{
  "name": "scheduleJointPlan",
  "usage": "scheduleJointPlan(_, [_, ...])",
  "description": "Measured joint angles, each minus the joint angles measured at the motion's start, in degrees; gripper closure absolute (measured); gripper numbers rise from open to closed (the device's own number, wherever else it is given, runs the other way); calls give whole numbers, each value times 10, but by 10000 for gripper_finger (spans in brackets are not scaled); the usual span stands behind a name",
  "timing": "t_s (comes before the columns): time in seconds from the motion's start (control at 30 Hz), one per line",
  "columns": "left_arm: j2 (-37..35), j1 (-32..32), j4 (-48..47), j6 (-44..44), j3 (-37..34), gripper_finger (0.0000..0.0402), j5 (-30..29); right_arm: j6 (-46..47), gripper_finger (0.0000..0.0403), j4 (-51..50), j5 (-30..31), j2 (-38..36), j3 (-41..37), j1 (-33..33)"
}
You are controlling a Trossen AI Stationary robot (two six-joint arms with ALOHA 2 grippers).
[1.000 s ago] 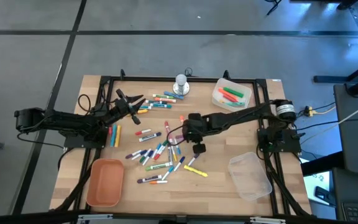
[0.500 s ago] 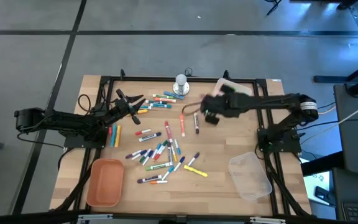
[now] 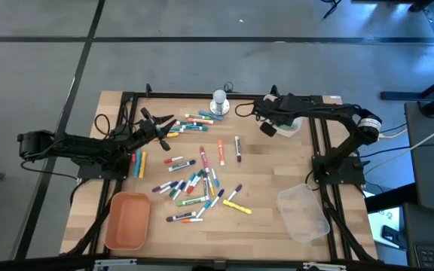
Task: Pick & Place Markers
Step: Put the large violet highlighter pen into the white bin, then put the large yellow highlighter pen into the white bin
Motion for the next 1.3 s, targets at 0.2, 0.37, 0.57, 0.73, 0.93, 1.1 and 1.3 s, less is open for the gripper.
scheduleJointPlan(0.2, [0,0,0,-4,0,315,0,15,224,7,26,0,-21,-2])
scheduleJointPlan(0.37, [0,0,0,-4,0,315,0,33,216,22,52,-11,-22,27])
scheduleJointPlan(0.57, [0,0,0,-7,0,315,2,165,234,106,-98,-46,-21,127])
scheduleJointPlan(0.73, [0,0,0,-15,0,315,5,323,240,245,-140,-3,-20,208])
scheduleJointPlan(0.93, [0,0,0,-30,0,315,25,356,240,282,-147,104,10,235])
scheduleJointPlan(1.1, [0,0,0,-30,0,315,30,321,240,282,-149,139,56,256])
scheduleJointPlan(1.3, [0,0,0,-14,0,315,30,185,240,281,-267,139,95,303])
